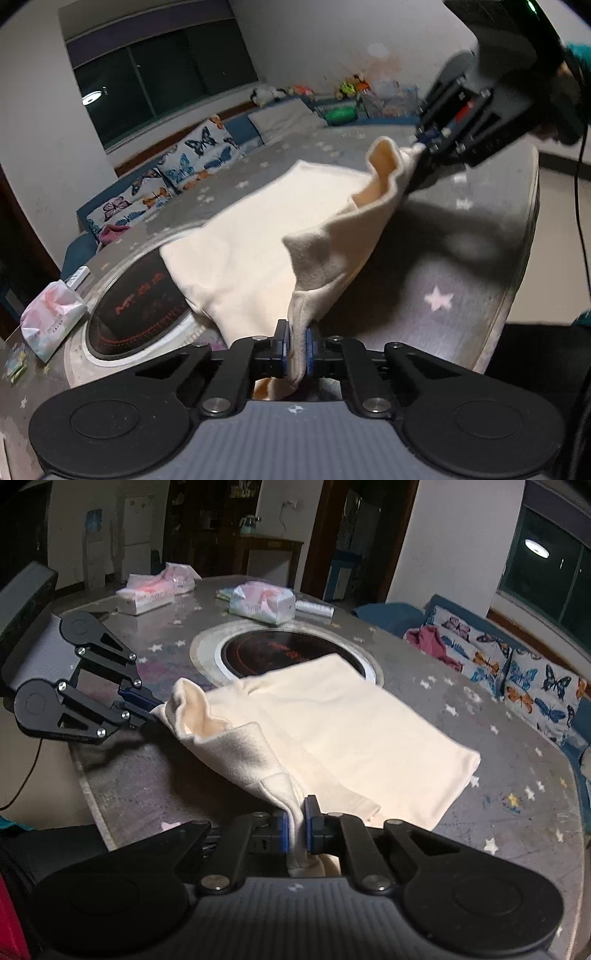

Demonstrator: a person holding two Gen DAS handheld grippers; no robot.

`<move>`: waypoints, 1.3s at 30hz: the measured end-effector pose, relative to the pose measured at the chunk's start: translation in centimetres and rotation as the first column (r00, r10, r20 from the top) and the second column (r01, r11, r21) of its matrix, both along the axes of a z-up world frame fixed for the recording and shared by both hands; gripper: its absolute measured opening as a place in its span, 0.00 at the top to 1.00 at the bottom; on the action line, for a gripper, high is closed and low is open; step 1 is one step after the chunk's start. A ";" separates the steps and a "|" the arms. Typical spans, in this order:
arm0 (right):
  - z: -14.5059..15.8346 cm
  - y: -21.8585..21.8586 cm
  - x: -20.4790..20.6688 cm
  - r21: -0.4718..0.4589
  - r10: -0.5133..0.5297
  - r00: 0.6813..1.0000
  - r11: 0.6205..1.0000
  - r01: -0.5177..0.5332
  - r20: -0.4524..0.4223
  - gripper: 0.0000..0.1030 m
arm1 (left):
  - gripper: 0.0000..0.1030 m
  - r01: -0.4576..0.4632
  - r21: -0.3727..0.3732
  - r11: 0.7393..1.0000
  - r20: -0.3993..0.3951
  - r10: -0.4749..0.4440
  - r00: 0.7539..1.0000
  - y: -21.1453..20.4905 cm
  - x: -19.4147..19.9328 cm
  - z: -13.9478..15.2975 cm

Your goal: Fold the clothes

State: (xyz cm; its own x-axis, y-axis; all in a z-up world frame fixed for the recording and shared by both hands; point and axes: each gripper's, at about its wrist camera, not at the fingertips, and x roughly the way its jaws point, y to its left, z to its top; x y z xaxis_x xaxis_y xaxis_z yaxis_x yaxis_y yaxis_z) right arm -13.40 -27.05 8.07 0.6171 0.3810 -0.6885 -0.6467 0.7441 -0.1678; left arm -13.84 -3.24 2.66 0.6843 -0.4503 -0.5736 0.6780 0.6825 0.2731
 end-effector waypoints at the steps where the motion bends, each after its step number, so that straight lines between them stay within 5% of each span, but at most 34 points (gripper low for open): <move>1: 0.4 -0.1 -0.4 0.003 0.003 1.000 1.000 -0.003 0.008 0.93 | 0.91 -0.003 -0.017 1.000 0.001 0.003 1.000 0.2 -0.2 0.5; 8: 3.9 -1.1 -5.9 0.077 0.040 0.999 0.996 -0.041 0.012 0.96 | 0.91 -0.051 -0.159 0.986 -0.065 0.041 0.997 2.8 -4.3 4.8; 15: 4.6 -1.6 -8.0 0.114 0.020 0.999 0.993 -0.014 -0.048 0.96 | 0.92 -0.073 -0.187 0.980 -0.093 0.056 0.994 2.7 -3.7 6.0; 27: 5.7 -3.0 2.5 0.142 -0.118 0.993 0.982 0.121 -0.027 0.96 | 0.94 -0.136 -0.167 0.977 -0.075 0.125 0.989 -0.4 7.9 6.5; 33: 1.0 -2.7 9.9 0.145 -0.256 0.959 0.951 0.273 -0.124 0.96 | 0.94 -0.243 -0.103 0.965 -0.165 0.224 0.960 -2.4 15.1 2.2; 39: -2.6 -3.7 12.4 0.149 -0.395 0.901 0.894 0.422 -0.180 0.83 | 0.78 -0.328 -0.072 0.942 -0.190 0.310 0.932 -1.9 16.9 -0.3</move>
